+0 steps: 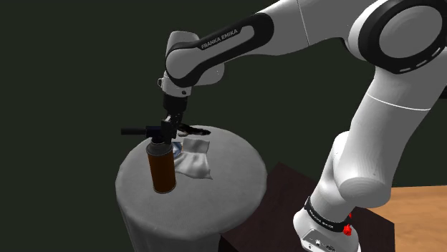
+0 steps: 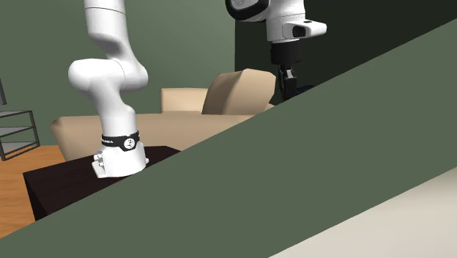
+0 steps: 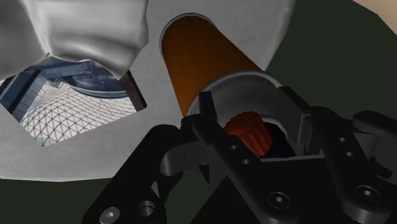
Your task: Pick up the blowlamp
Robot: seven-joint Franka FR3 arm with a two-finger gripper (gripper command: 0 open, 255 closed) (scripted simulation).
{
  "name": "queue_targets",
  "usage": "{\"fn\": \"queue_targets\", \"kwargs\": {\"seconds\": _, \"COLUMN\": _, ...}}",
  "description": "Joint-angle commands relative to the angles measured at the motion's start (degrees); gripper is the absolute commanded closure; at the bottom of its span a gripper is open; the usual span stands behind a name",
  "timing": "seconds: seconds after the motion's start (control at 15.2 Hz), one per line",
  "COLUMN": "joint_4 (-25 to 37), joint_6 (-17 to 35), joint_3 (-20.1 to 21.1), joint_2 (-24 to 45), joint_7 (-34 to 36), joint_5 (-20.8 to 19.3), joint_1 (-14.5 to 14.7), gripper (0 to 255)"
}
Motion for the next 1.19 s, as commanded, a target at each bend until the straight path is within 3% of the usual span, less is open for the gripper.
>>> {"fn": "queue_targets", "kwargs": {"seconds": 0.0, "joint_4": 0.02, "joint_6": 0.0, "joint_3": 0.02, "joint_2": 0.14, "joint_7": 0.01, "joint_5": 0.02, "joint_1": 0.02, "gripper": 255}}
{"fn": "queue_targets", "kwargs": {"seconds": 1.12, "joint_4": 7.77, "joint_6": -10.99, "joint_3": -0.29, "joint_2": -3.3, "joint_7": 2.44, "joint_5": -1.15, "joint_1": -0.28, "gripper": 255}}
